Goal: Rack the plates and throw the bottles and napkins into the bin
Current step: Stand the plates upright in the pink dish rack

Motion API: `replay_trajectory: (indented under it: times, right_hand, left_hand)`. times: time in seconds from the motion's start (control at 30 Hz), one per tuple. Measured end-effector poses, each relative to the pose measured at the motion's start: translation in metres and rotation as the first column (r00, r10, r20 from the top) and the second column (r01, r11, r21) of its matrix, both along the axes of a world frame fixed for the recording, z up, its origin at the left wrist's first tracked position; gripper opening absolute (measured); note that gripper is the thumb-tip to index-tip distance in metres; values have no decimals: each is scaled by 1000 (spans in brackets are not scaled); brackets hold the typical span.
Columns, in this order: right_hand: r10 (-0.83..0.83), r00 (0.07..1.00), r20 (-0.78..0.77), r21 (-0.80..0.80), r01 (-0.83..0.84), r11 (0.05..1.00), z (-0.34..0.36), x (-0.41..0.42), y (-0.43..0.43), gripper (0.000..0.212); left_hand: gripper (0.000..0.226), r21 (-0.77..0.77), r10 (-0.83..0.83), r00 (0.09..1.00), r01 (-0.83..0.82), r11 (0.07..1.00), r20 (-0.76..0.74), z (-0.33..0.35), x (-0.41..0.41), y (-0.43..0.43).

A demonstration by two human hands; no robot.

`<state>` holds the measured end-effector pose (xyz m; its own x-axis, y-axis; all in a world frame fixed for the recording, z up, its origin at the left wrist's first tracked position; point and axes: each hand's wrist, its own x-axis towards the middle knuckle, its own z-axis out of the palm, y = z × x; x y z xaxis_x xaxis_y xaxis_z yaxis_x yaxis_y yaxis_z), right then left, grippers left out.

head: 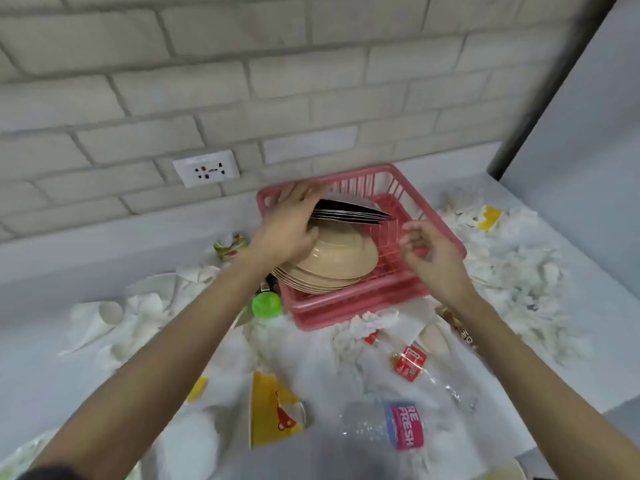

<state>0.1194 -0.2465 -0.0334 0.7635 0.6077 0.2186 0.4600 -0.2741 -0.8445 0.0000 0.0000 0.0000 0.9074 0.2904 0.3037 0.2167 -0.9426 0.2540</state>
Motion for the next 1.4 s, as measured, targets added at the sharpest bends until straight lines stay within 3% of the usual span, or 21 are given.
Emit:
replay_trajectory:
  times: [0.1,0.23,0.43,0.5,0.63,0.9,1.07,1.13,1.2,1.33,1.4]
  right_hand:
    - [-5,997,-78,38,8,999,-8,21,7,42]
    - [10,995,-99,-6,-10,1000,-19,42,18,49]
    - [-13,974,-226,-47,2,999,-33,79,33,52]
    - [-11,954,-301,-52,-5,999,-37,88,41,57]
    - [-13,924,-382,-29,3,1000,-36,101,61,63]
    - [45,905,-424,62,-20,998,-3,101,100,79]
    - [132,888,-441,151,-72,986,37,69,121,67]
    - [182,889,-420,218,-95,971,52,50,122,49]
    - [197,895,-399,268,-92,959,60,28,120,42]
    - [191,924,-332,250,-109,962,54,-20,108,38]
    - [190,942,-275,162,-150,975,48,-51,103,36]
  left_hand:
    - [82,99,-89,983,106,990,-158,0,34,0]
    - [63,89,-107,974,127,988,-200,-3,61,-2]
    - [40,128,-92,992,103,986,-84,24,83,14]
    - [45,94,-85,995,89,992,-45,31,85,20]
    - [32,10,-40,992,39,999,117,39,82,32]
    - [13,-200,273,866,-205,958,418,85,52,47]
    - [27,-512,501,726,-237,826,472,97,13,50]
    - [23,-637,570,691,-205,744,444,95,-7,44]
    - [8,-757,644,663,-176,629,381,90,-30,33]
    - [18,-911,760,611,-146,385,223,66,-93,12]
    - [20,-941,775,610,-139,310,165,51,-130,6]
